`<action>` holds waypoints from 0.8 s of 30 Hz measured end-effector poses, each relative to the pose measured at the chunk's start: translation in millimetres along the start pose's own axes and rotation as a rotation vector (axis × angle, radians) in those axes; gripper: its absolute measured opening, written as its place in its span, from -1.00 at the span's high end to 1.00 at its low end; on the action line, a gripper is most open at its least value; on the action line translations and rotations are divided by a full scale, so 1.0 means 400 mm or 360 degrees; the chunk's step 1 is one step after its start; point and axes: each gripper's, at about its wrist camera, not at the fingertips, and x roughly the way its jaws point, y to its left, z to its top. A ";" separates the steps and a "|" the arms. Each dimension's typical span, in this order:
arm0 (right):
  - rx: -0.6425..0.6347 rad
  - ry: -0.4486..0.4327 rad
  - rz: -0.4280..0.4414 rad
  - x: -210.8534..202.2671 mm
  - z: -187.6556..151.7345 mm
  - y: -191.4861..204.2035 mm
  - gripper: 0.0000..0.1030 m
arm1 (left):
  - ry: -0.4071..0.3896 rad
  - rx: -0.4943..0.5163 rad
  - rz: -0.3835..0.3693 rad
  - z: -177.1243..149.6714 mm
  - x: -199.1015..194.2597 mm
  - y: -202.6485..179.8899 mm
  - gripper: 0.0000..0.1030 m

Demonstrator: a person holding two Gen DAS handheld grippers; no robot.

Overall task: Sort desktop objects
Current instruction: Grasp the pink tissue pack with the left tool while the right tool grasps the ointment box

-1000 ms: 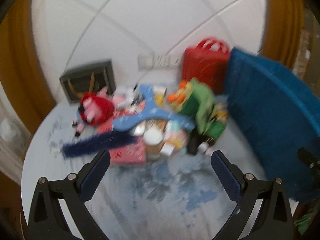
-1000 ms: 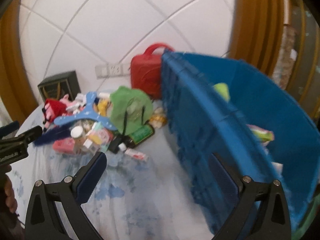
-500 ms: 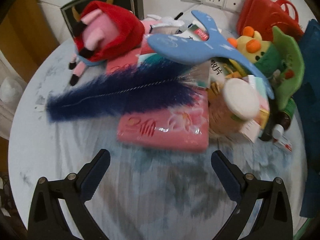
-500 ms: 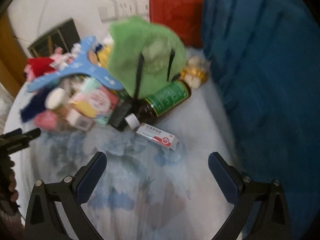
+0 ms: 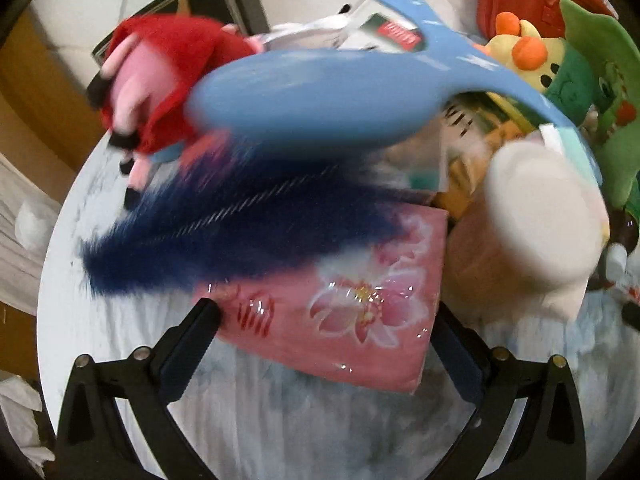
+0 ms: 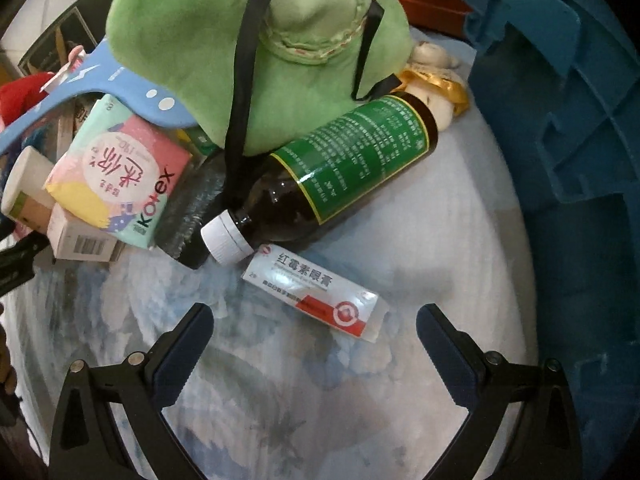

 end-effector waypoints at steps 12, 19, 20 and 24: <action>-0.0025 -0.0022 0.0072 -0.025 -0.055 0.035 -1.00 | 0.0139 -0.0364 -0.0051 -0.122 -0.091 0.268 -1.00; -0.0021 -0.0046 0.0075 -0.041 -0.082 0.028 -1.00 | 0.0117 -0.0455 -0.0047 -0.029 -0.081 0.197 -1.00; -0.0021 -0.0049 0.0075 -0.041 -0.083 0.026 -1.00 | 0.0153 -0.0480 -0.0049 -0.021 -0.056 0.171 -1.00; -0.0039 -0.0029 0.0079 -0.017 -0.079 0.012 -1.00 | 0.0275 -0.0577 -0.0118 -0.012 0.025 0.154 -1.00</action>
